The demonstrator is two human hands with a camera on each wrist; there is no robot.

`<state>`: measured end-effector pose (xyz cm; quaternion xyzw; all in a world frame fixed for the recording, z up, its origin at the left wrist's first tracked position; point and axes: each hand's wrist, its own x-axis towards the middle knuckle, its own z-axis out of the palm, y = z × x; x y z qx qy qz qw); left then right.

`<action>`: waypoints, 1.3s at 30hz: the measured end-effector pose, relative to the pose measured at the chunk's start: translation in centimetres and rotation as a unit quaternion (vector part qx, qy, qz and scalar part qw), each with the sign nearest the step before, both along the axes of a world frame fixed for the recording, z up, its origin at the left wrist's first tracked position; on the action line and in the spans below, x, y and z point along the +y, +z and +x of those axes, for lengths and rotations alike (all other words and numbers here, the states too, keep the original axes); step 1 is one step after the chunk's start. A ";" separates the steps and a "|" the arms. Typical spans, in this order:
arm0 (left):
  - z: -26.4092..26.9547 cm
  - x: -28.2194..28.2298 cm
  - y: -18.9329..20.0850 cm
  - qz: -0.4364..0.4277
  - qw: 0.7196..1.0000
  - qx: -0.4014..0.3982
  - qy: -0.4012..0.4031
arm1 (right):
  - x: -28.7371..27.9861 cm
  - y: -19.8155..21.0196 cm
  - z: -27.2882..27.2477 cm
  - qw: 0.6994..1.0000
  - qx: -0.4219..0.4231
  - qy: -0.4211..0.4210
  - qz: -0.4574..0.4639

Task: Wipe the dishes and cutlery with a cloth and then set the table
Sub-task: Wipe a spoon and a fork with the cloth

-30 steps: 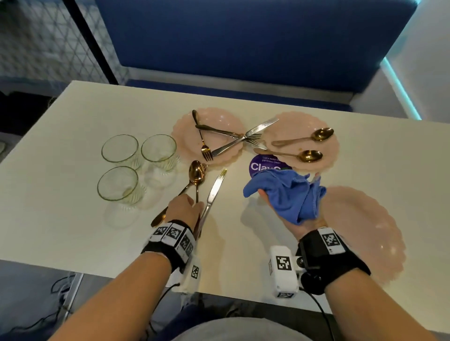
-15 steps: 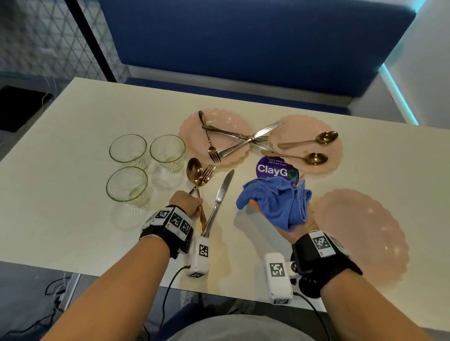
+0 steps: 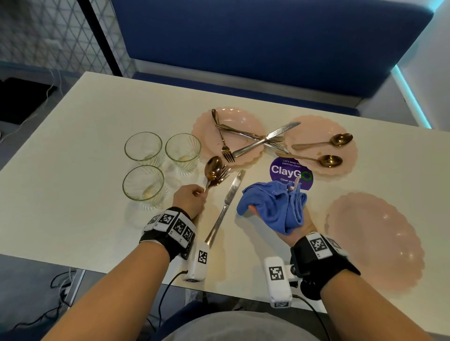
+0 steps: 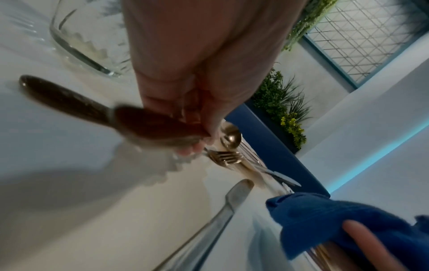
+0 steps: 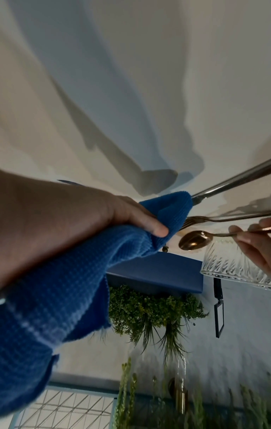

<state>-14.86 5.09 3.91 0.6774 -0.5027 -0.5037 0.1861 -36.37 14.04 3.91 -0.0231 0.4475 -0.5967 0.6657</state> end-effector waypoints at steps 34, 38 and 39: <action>-7.5 1.3 8.0 -0.164 0.955 0.006 -0.246 | -7.3 4.5 -0.1 0.898 0.439 -0.025 -0.023; -7.4 1.4 8.2 -0.200 0.942 -0.034 -0.269 | -7.4 5.1 -2.2 0.855 0.519 -0.005 -0.025; -7.6 1.5 8.3 -0.202 0.941 -0.034 -0.271 | -7.4 5.1 -2.5 0.844 0.536 -0.006 -0.023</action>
